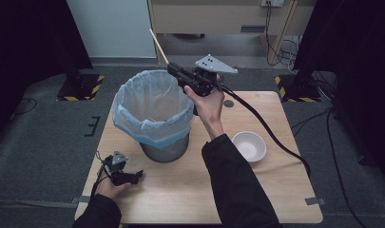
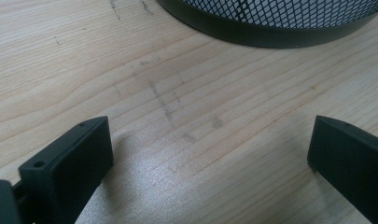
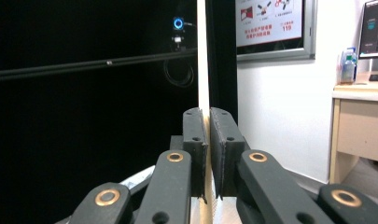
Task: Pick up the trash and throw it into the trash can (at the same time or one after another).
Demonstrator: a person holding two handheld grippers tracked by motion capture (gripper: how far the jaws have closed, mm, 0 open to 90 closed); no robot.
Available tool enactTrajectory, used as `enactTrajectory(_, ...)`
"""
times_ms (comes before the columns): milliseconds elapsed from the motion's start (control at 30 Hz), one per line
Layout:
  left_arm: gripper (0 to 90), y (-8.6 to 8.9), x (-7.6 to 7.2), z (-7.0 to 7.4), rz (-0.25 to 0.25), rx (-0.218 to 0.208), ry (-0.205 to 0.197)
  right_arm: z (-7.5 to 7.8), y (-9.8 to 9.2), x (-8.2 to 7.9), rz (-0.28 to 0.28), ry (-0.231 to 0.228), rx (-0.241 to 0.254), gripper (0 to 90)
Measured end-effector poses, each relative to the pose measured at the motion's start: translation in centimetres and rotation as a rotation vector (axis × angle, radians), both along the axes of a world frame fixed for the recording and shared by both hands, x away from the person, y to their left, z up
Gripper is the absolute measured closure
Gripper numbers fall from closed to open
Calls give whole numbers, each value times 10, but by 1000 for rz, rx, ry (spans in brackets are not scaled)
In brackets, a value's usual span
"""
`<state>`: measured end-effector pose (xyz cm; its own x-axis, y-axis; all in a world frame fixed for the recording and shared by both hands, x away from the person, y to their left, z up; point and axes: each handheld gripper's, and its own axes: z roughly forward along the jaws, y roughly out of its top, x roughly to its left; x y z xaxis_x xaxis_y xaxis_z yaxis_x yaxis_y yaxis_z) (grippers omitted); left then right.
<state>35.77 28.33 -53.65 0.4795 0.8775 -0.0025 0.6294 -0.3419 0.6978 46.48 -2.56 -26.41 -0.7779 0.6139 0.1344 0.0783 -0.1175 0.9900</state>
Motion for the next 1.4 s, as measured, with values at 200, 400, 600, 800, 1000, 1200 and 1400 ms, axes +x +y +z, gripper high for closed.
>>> enactTrajectory(200,0,0,0,0,0,0,0,-4,13,5,16,12,-18,790)
enactTrajectory(400,0,0,0,0,0,0,0,1,10,5,12,11,-59,641)
enactTrajectory(600,0,0,0,0,0,1,0,14,-11,-1,-9,-1,-35,602)
enactTrajectory(800,0,0,0,0,0,1,0,15,-55,-7,-70,-5,-34,557)
enactTrajectory(1000,0,0,0,0,-1,2,1,3,-101,-19,-117,6,-37,504)
enactTrajectory(1200,0,0,0,0,0,1,2,-39,-150,-34,-172,58,-88,465)
enactTrajectory(1400,0,0,0,0,0,1,2,-79,-190,-40,-241,122,-94,456)
